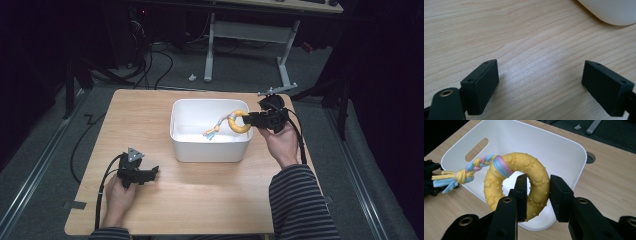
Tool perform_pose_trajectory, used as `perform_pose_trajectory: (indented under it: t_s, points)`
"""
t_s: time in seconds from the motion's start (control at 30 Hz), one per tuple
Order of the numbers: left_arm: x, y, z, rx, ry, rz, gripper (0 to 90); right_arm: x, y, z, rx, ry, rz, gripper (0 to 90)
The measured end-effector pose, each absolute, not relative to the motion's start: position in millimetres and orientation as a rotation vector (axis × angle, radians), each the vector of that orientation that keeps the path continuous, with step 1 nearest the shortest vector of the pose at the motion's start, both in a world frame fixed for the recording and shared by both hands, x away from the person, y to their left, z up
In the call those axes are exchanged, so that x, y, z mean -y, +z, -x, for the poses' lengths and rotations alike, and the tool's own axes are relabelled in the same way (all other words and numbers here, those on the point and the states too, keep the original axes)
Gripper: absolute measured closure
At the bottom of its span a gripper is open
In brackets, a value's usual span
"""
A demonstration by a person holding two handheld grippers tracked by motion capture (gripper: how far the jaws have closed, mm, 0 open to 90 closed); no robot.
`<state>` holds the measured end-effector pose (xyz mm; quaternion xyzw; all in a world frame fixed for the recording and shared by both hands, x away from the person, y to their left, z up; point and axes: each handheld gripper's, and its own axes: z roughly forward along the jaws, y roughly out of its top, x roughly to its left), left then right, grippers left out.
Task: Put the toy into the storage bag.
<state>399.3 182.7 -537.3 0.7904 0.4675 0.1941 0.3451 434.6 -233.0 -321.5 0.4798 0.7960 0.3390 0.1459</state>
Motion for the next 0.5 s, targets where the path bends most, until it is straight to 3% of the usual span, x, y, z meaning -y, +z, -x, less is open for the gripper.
perform_pose_trajectory:
  t_s: [0.5]
  points:
    - [-182.8,-537.4,-399.3,-1.214,0.503,-2.051,14.5,221.8,-343.3,-461.6,-2.282,0.916,-1.476,69.1]
